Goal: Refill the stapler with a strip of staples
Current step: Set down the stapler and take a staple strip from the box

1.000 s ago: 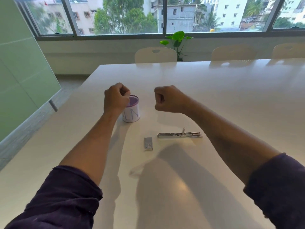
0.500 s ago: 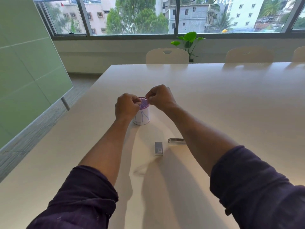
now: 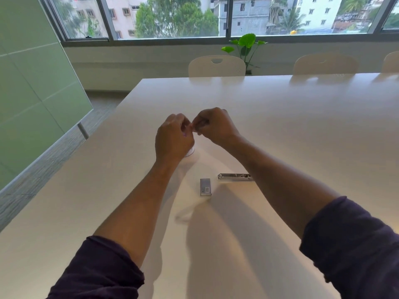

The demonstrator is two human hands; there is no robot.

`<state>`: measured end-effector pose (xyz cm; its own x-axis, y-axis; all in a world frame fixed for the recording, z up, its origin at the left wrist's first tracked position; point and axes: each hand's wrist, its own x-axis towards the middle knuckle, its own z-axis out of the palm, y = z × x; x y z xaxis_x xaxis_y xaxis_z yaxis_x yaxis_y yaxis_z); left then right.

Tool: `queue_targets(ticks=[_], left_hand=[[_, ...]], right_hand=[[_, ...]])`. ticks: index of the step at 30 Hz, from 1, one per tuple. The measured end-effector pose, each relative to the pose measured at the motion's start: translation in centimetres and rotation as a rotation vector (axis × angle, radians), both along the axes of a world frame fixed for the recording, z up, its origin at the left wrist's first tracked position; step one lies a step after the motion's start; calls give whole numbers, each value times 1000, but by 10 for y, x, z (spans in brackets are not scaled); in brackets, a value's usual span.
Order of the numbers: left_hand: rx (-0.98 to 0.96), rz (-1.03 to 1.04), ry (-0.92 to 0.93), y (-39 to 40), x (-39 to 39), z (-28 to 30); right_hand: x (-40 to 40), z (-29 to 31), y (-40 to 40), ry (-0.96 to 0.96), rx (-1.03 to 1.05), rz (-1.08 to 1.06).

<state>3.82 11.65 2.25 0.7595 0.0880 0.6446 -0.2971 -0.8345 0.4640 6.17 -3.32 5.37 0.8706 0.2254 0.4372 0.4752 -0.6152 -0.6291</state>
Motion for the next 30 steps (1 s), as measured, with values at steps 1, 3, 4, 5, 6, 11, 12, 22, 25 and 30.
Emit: queue_targets(ticks=[1,3,4,5,6,11,12,22,25,30], left_hand=[[29,-27,19,-2,-6,-1],[107,-76,145,-7,-19,-4],[154,-95,229,-9,-24,-5],[205,-109,319,-11,-29,-7],[263,-115,420,-12,-33,-10],[485,-122,833,-13,-46,-30],[468,-143,855,-13,-48,-34],[296,-480,786,-13,-66,-51],[240,-537,783,-12,-68,-52],[161,-573,751,-13,-71,-54]], right_hand=[[-6,-2,-7,13,-19,15],[-17,-9,-19,75,-102,41],[-23,-13,-24,112,-150,45],[-29,-17,-28,146,-188,45],[-36,-22,-32,174,-211,45],[-69,-41,-41,257,-280,71],[-75,-44,-42,267,-282,75],[-108,-74,-69,329,-299,85],[-115,-82,-79,287,-264,109],[-121,-94,-87,195,-184,86]])
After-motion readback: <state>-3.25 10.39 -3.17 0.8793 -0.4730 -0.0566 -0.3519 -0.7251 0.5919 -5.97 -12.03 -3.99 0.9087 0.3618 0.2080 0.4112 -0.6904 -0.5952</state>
